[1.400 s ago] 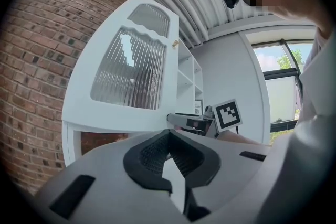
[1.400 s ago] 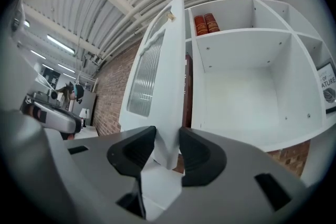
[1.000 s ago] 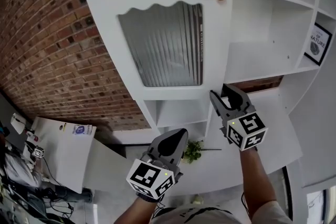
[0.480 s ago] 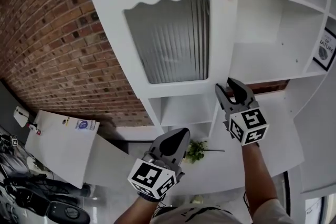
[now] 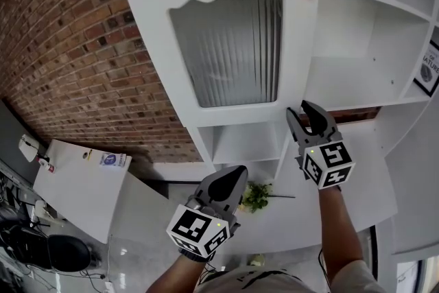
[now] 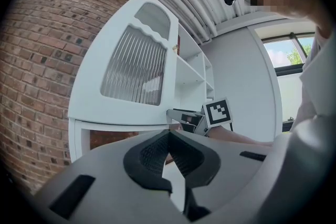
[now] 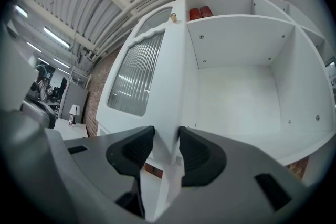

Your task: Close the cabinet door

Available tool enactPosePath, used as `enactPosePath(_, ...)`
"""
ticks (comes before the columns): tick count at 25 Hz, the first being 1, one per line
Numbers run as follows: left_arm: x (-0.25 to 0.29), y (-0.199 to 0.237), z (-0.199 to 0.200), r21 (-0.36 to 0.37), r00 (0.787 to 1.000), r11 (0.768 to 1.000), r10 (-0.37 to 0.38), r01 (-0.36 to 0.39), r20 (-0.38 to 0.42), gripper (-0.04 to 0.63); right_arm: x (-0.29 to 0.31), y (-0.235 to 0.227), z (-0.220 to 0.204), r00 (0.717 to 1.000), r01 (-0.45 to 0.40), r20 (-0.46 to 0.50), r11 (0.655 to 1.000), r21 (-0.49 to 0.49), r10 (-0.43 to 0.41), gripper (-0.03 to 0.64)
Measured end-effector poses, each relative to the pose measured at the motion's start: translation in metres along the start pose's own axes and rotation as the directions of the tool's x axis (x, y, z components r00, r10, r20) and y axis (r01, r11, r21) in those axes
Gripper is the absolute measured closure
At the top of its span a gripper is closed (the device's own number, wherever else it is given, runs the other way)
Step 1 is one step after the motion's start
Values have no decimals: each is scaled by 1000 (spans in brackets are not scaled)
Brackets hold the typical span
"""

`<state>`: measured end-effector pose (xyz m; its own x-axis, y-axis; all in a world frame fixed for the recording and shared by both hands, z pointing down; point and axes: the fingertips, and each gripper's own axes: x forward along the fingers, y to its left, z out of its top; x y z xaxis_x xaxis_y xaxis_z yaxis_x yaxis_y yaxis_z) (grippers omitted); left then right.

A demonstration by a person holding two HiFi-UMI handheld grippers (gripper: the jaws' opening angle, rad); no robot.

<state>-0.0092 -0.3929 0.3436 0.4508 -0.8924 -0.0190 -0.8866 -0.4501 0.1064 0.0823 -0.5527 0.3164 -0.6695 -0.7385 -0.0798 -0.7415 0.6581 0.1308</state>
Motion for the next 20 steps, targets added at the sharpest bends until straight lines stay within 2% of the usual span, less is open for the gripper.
enactPosePath(11, -13, 6, -2, -10, 1000, 1000, -18, 18, -1, 584, -31, 2, 12, 995, 96, 38, 995, 23, -97, 476)
enactPosePath(20, -42, 9, -5, -22, 999, 999, -47, 47, 10, 584, -67, 79, 10, 999, 43, 18, 999, 19, -43, 557)
